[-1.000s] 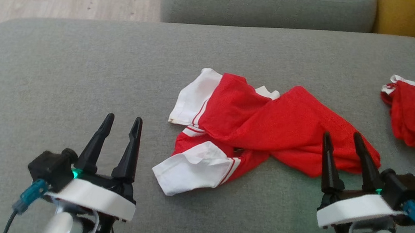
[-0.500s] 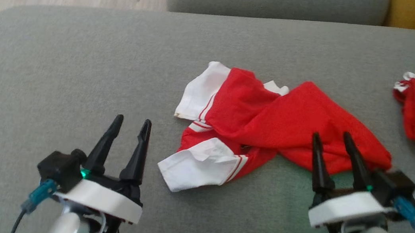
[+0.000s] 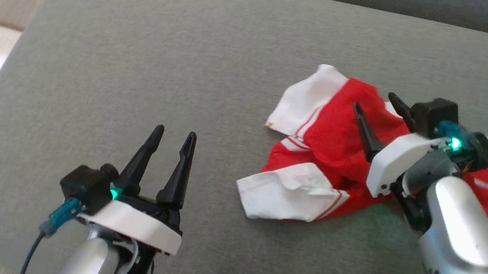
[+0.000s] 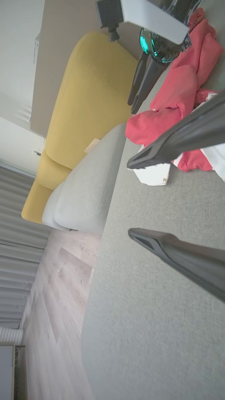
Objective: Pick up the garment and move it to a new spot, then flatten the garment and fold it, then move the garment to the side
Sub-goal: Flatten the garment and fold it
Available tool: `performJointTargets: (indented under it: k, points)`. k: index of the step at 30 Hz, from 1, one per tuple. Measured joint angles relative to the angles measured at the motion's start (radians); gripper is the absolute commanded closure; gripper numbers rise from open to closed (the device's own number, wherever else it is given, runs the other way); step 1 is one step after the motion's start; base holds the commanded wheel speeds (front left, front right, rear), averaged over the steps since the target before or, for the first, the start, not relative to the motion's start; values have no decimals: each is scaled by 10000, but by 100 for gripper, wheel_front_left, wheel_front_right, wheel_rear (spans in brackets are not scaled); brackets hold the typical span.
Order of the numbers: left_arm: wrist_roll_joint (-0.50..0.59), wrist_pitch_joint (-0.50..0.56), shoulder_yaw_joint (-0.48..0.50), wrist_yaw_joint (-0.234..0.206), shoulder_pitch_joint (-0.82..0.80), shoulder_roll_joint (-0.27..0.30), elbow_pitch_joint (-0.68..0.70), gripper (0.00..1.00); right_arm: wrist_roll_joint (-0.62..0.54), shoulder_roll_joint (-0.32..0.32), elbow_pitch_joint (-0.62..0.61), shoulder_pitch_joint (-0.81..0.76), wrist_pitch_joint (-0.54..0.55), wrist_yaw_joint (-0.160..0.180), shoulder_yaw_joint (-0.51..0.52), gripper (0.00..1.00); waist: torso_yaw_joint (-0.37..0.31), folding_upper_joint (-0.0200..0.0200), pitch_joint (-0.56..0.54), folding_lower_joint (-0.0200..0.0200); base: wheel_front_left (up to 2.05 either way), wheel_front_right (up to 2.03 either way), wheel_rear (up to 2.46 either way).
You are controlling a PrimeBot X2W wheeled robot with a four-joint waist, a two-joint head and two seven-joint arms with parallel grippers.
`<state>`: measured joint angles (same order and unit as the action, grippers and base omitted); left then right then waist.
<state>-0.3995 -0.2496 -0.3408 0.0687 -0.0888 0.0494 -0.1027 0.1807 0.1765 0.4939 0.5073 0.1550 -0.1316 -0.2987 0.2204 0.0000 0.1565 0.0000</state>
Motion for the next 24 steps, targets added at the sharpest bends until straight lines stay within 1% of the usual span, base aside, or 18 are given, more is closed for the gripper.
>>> performJointTargets:
  k: [1, 3, 5, 9, 10, 11, 17, 21, 24]
  points:
    - [0, 0, 0, 0, 0, 0, 0, 0, 0, 0, 0, 0, 0, 0, 0, 0, 0, 0, 0, 0, 0, 0, 0]
    - [-27, 0, -25, -12, -2, 0, -44, 0, 314, 274, 504, 369, 194, 0, -334, 0, 266, 0, 82, 0, 0, 0, 0]
    - [-82, 0, -50, -35, -3, 0, -54, 0, 765, 408, 918, 701, 305, 0, -566, 0, 502, 0, 149, 0, 0, 0, 0]
    - [-82, 0, -90, -75, -6, 0, -54, 0, 1085, 704, 1655, 1367, 424, 0, -1114, 0, 827, 0, 276, 0, 0, 0, 0]
    - [-84, 0, -117, -75, -8, 0, -54, 0, 1198, 780, 1829, 1500, 520, 0, -1273, 27, 881, 0, 301, 0, 0, 0, 0]
    - [-84, 0, -144, -77, -12, 0, -54, 0, 1331, 840, 1998, 1611, 631, 0, -1419, 100, 927, 0, 324, 0, 0, 0, 0]
    - [-173, 0, -215, -113, -102, 0, -42, 0, 1770, 1294, 2556, 2267, 635, 0, -1747, 100, 1040, 0, 475, 0, 0, 0, 0]
    - [-174, 0, -290, -161, -246, -2, -19, 0, 1818, 1756, 2892, 3179, 416, 0, -1739, 100, 1069, 0, 582, 0, 0, 0, 0]
    - [-293, 0, -336, -165, -254, -2, -6, 0, 1864, 1902, 3149, 3937, 142, 0, -1672, 100, 1097, 0, 668, 0, 0, 0, 0]
